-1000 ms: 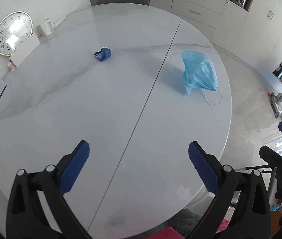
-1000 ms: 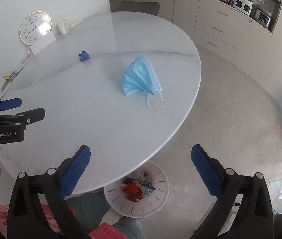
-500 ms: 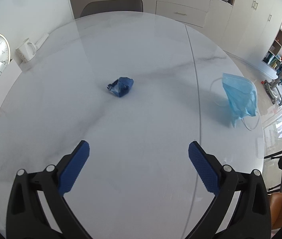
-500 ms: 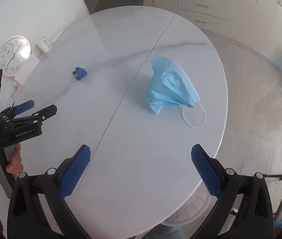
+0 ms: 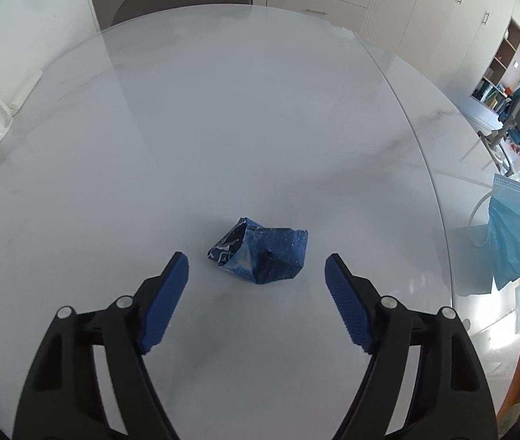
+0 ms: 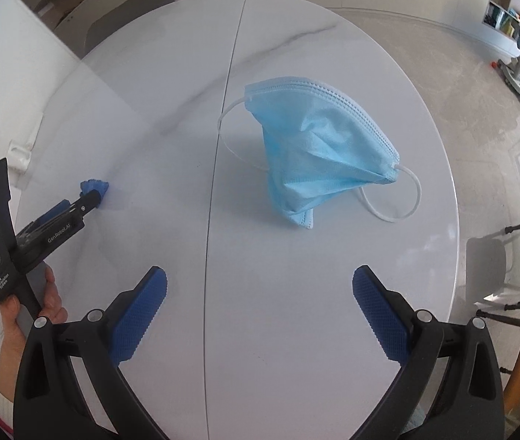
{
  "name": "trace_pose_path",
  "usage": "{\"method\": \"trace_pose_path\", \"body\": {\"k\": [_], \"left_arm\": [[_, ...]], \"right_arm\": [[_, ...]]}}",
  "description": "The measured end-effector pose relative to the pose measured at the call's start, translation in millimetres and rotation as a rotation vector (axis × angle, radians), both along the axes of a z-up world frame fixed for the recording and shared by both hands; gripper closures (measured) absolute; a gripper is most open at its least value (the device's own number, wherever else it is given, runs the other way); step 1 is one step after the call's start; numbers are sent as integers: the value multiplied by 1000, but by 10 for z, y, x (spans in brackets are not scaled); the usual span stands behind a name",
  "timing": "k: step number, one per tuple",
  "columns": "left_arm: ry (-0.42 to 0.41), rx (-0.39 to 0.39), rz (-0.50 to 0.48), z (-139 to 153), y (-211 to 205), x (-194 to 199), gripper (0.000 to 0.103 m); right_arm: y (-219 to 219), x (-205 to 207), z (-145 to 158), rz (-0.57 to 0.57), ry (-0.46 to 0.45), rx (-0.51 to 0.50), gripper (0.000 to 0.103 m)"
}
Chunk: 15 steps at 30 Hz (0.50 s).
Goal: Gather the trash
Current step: 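Grasp the blue crumpled wrapper with the left gripper while the right gripper grasps the blue mask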
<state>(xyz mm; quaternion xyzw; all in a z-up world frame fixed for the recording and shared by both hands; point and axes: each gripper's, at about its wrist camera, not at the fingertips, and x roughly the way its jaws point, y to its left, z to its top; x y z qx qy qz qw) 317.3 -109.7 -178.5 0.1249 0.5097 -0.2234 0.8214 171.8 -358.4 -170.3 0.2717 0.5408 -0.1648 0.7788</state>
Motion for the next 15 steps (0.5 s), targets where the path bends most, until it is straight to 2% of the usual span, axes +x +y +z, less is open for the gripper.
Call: {"method": "trace_pose_path", "body": {"k": [3,7,15], "left_arm": [[9,-5,-32,-60,-38,73,51],[-5,-25,-50,-57,-53,114,64],[7,-78,-32,-31,-14,160,67]], "right_arm": [[8,60,-6,-22,3,-16,2],[18,86,-13,-38,8,-44,2],[-68,65,-46,-88,14,-46,2]]}}
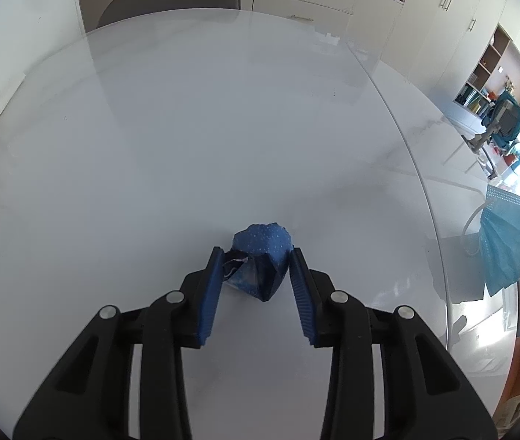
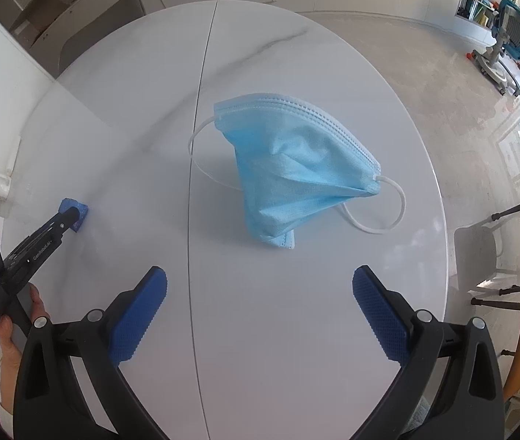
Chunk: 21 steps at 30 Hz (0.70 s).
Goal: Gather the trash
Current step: 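Grasp the blue crumpled wrapper with the left gripper while the right gripper grasps the blue mask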
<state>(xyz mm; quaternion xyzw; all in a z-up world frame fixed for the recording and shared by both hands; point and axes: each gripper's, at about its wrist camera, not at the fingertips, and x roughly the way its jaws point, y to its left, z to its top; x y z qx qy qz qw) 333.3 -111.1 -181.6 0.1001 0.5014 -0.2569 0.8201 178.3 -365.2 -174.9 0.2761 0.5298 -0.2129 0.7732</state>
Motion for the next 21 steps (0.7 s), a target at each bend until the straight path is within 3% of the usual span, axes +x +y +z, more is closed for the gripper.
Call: {"method": "trace_pose_path", "body": {"k": [12,21], "left_arm": [[22,-40,26,169,133,-154,68],[31,-79,19,343,66,-388,68]], "right_arm": [[-24,-21,12,-68,-8,42,2],[-271,296,-225,-169,21,-71,2]]}}
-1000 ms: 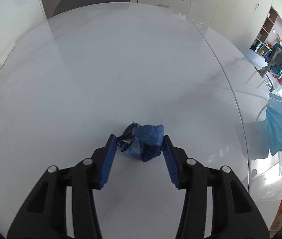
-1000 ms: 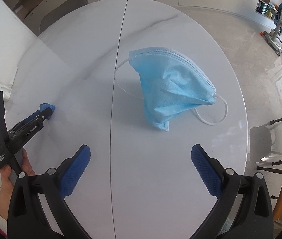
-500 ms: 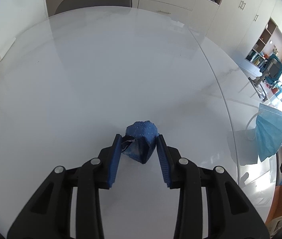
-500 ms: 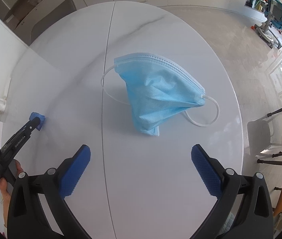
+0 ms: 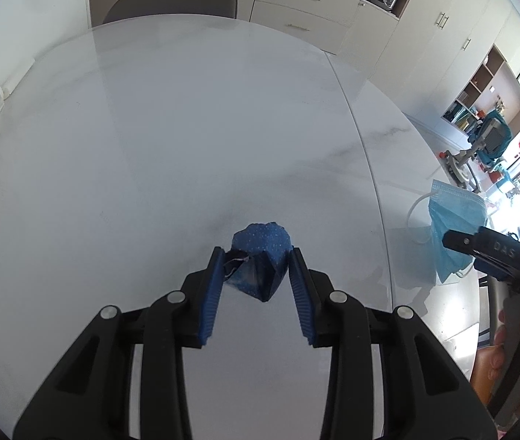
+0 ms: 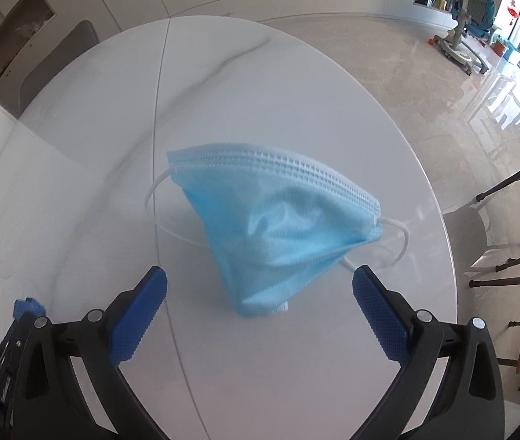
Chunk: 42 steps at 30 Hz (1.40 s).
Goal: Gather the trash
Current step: 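Grasp the blue crumpled wrapper with the left gripper while the right gripper grasps the blue mask, then carry the wrapper and mask to the bin and open the left gripper over it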
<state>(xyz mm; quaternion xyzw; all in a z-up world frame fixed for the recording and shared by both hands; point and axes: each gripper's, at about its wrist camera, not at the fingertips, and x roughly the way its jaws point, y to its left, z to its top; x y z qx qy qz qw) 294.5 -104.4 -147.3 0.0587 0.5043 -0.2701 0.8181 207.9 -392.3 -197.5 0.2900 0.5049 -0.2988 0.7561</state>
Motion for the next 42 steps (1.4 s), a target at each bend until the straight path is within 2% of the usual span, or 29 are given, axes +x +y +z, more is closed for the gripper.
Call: {"method": "trace_pose_path", "body": {"k": [2,4,6,7,9,12,21,30,35,39,42], "left_arm": [[-4,5,-6,27,-40,-69,68],[-7,13,-12,45,-80,-121,68],[-17,30,-20,54,-131,-189,68],[-21,35,-25,63,-157,-221,68],[-13,32,-27,77,-194,-296,68],[2,29,-26,117,-234,-417,68],[18,33,-25,325,-432,-941,68],[67,34,13,388,-811,-1588,68],[46,46,45,489,-1192,-2003,68],[25,50,107,546,-1557,-2380,68],[50,40,156,501,-1843,-2685,68]], "right_arm": [[-54,43,-44,19,-1,-11,3],[-84,53,-32,49,-23,-31,15],[-106,54,-32,89,-26,-42,36],[-132,76,-31,104,-31,-38,40],[-151,56,-11,139,-37,-35,55],[-114,27,87,210,-49,-53,63],[84,-374,438,458,-64,-87,65],[74,-987,700,646,-59,-54,65],[-179,-1299,802,749,-84,-24,65],[-476,-1629,834,869,-103,-19,65],[-643,-1859,836,970,-116,-36,65]]}}
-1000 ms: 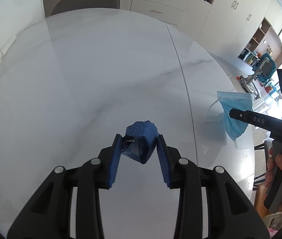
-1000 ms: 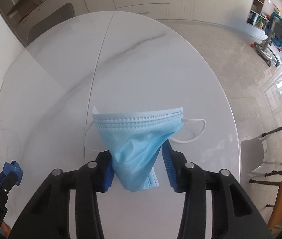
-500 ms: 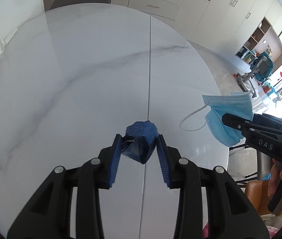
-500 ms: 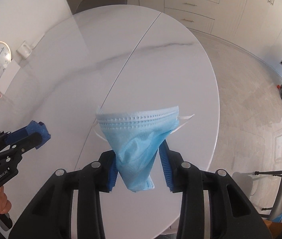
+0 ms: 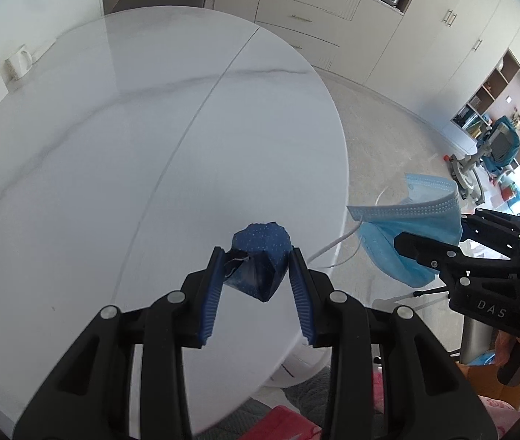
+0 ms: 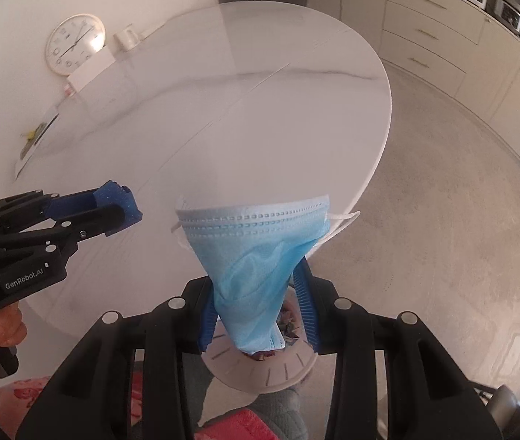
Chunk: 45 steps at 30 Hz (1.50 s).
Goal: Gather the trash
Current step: 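Carry the wrapper and mask to the bin and open the left gripper over it, then open the right gripper to drop the blue mask into the bin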
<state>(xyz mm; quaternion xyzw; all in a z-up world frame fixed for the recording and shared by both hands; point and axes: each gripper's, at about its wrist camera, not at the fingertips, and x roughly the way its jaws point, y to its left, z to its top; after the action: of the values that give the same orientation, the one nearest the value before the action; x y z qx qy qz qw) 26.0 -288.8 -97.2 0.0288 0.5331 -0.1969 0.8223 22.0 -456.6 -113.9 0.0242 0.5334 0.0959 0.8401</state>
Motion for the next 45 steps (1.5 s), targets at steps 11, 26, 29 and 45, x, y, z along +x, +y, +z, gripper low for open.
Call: {"method": "trace_pose_path", "body": {"k": [11,26,29,45], "left_arm": [[110,63,12,-520,-844,-877,68],[205,80,24,-1157,-987,-737,51],[195,83,28,-1098,-955,-798,47],[102,110,356,-276,-173,-1069,13]], "right_arm": [[-582,-652,-201,161,42,63,65],[-997,-798,-353,108,62,91,64],[-991,-788,-399,110,67,100,64],[-371,-809,-1078,367,137,93,62]]}}
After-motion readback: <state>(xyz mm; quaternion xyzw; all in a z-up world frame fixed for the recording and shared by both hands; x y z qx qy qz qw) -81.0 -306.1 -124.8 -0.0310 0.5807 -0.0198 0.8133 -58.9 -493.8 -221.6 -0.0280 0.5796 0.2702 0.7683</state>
